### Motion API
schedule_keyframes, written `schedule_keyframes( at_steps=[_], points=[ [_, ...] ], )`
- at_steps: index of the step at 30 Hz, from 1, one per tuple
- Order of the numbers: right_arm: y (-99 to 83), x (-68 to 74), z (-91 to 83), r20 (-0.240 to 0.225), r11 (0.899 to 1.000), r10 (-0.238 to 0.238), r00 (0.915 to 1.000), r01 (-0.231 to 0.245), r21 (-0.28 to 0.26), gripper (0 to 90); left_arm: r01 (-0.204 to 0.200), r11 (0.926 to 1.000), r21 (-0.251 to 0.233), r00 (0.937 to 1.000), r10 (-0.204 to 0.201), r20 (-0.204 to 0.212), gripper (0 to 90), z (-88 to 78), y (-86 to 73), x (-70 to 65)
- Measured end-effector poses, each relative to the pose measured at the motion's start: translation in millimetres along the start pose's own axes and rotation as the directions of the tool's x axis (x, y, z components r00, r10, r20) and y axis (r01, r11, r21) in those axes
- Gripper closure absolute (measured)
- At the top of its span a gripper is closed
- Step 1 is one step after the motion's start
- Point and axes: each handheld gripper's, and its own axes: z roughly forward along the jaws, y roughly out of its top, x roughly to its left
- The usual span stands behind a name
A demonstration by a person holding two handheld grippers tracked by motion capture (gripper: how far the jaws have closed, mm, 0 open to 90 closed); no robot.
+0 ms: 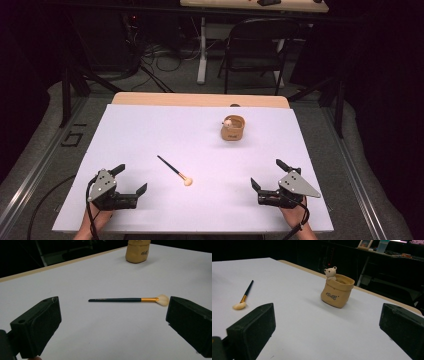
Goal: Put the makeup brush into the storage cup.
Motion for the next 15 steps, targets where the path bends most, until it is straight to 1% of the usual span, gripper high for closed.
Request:
schedule_keyframes(
  at_steps=[12,15],
  points=[
    [-0.2,-0.2,0.2,-0.001,1.0,0.001,1.0,-0.001,0.0,0.1,-0.008,0.9999,0.013,0.9997,0.008,0.022,0.1,15.7,3.5,4.4],
    [-0.2,-0.2,0.2,-0.002,1.0,0.001,1.0,-0.001,0.0,0.1,-0.009,0.9998,0.017,0.9995,0.009,0.029,0.1,17.4,3.9,5.0]
  ],
)
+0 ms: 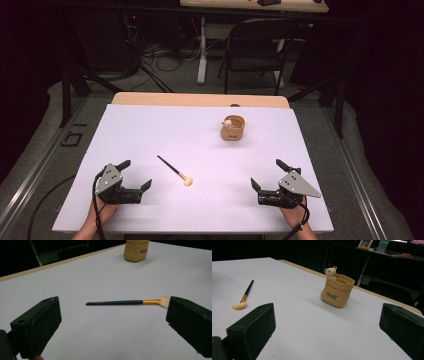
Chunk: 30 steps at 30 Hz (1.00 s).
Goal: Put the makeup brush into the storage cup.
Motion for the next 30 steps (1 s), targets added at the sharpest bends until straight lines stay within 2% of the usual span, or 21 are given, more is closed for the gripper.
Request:
schedule_keyframes(
  at_steps=[15,23,30],
  points=[
    [0.0,-0.7,-0.5,0.0,1.0,0.001,1.0,-0.001,-0.003,0.1,-0.028,0.9993,0.025,0.9992,0.027,0.031,0.1,15.3,3.2,3.4],
    [0.0,-0.8,-0.5,0.0,1.0,0.002,1.0,-0.002,-0.001,0.1,-0.032,0.9984,0.046,0.9971,0.028,0.07,0.1,24.1,5.7,4.1],
    [0.0,-0.8,-0.4,0.007,1.0,0.003,1.0,-0.003,-0.003,0.1,-0.053,0.9966,0.063,0.9946,0.047,0.093,0.1,31.3,9.6,4.2]
  ],
)
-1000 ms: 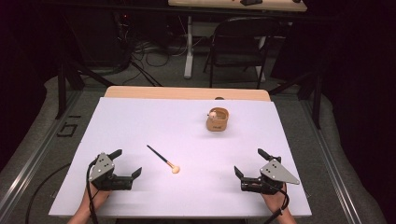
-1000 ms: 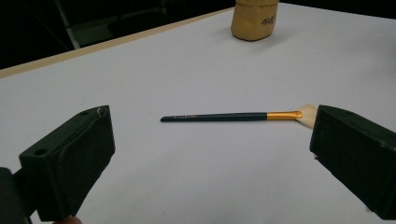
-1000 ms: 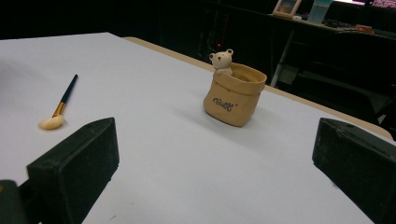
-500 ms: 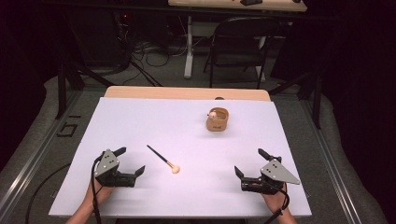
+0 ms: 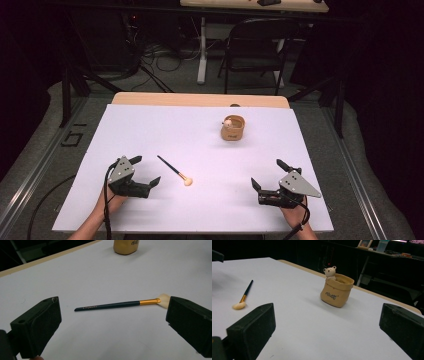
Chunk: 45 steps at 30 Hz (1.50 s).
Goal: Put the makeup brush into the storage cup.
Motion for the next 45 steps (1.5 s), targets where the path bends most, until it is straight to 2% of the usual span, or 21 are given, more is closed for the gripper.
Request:
schedule_keyframes(
  at_steps=[18,26,30,31,37,39,41,45],
  points=[
    [0.2,-1.0,-1.4,0.002,1.0,0.001,1.0,-0.001,0.001,0.1,-0.061,0.9974,0.04,0.9969,0.059,0.052,1.0,13.8,15.7,5.4],
    [0.5,-0.7,-1.8,0.004,1.0,0.004,1.0,-0.004,-0.001,0.1,-0.092,0.9936,0.065,0.9938,0.088,0.068,2.2,21.2,23.5,7.9],
    [0.6,-0.9,-2.4,0.006,1.0,0.004,1.0,-0.004,-0.001,0.2,-0.11,0.9896,0.092,0.9911,0.102,0.085,1.7,26.0,27.3,10.2],
    [0.4,-1.2,-2.3,0.009,1.0,0.002,1.0,-0.002,-0.003,0.1,-0.122,0.9866,0.108,0.9892,0.112,0.095,1.4,28.6,29.9,10.7],
    [0.5,-1.3,-2.4,0.01,1.0,0.004,0.9999,-0.004,-0.006,0.2,-0.146,0.9798,0.136,0.9838,0.13,0.124,0.9,36.0,34.1,11.8],
    [0.6,-1.2,-3.0,0.009,1.0,0.004,0.9999,-0.004,-0.004,0.2,-0.168,0.9746,0.148,0.9789,0.148,0.141,1.3,38.6,37.8,13.3],
    [0.7,-1.2,-3.1,0.009,1.0,0.004,1.0,-0.004,-0.004,0.1,-0.174,0.9727,0.154,0.9776,0.151,0.146,1.3,39.5,39.0,13.8],
    [0.8,-1.3,-3.2,0.007,1.0,0.003,1.0,-0.003,-0.005,0.1,-0.197,0.963,0.184,0.973,0.169,0.157,1.3,42.9,44.4,17.3]
  ],
)
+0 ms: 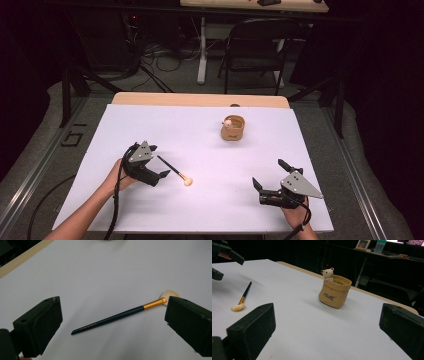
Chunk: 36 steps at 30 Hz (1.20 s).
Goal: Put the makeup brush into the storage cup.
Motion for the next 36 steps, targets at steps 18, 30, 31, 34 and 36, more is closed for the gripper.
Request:
schedule_keyframes(
  at_steps=[18,30,31,34,36],
  points=[
    [0.2,0.0,0.0,-0.003,1.0,0.0,1.0,0.0,-0.004,0.1,-0.141,0.9807,0.136,0.9865,0.127,0.103,0.3,7.9,16.4,8.2],
    [0.1,0.1,0.4,-0.006,1.0,0.001,1.0,-0.001,-0.001,0.2,-0.249,0.9417,0.227,0.9635,0.216,0.157,0.0,14.5,32.3,11.1],
    [0.0,-0.1,0.6,-0.006,1.0,0.002,1.0,-0.002,-0.002,0.1,-0.264,0.9359,0.234,0.9597,0.23,0.162,0.1,15.4,33.7,11.2],
    [0.3,0.0,0.1,-0.009,1.0,-0.002,1.0,0.002,0.006,0.2,-0.3,0.917,0.263,0.9478,0.254,0.192,0.1,18.1,37.3,11.6],
    [0.3,0.0,0.2,-0.009,1.0,-0.002,1.0,0.002,0.006,0.2,-0.319,0.9071,0.274,0.9408,0.269,0.207,0.1,19.3,39.9,12.1]
  ],
)
